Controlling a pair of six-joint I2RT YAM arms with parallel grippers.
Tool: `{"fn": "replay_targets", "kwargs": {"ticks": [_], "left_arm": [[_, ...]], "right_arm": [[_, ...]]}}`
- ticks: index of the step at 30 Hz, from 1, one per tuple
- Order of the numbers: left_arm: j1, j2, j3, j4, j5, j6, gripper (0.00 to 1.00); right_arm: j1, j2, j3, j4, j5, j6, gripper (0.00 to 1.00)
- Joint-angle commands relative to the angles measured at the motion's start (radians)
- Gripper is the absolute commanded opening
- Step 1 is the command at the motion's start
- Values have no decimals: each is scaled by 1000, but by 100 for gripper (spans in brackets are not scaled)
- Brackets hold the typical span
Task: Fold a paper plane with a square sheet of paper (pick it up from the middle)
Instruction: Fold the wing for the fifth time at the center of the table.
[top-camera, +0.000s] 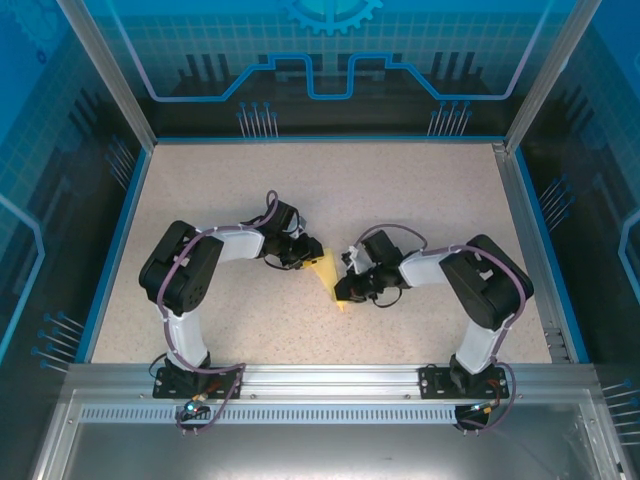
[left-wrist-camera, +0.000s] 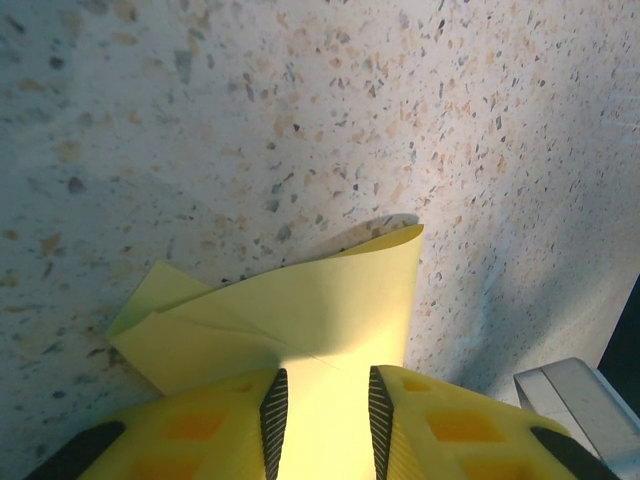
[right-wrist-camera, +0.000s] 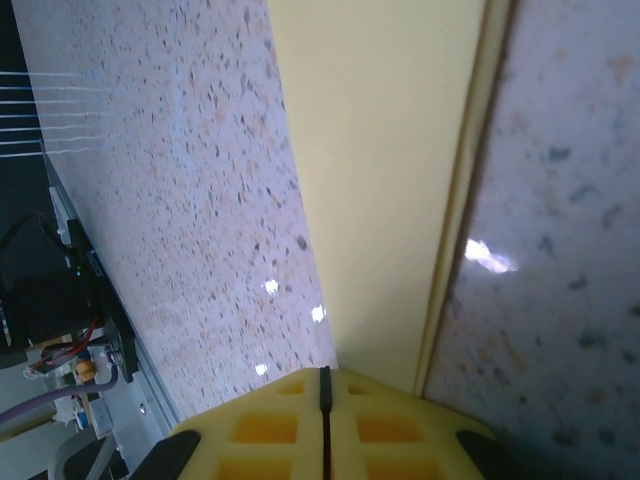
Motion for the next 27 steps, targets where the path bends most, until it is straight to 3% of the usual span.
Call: {"fn": "replay_targets", "kwargs": {"ticks": [1,12,22,27], "left_arm": [[-2,73,-9,-68,-88,9,32],[-1,64,-4,-78,-91,16,33],[-1,57,8,-87,-92,23,33],[-1,47,10,-86,-87,28,33]], "right_arm": [[10,-10,-72,-131,0,-13,7],[9,-76,-149,-182,-2,-49,7],[3,-177,-63,-271,26,-55,8],[4,-207,10,-230,34,-15,9]]}}
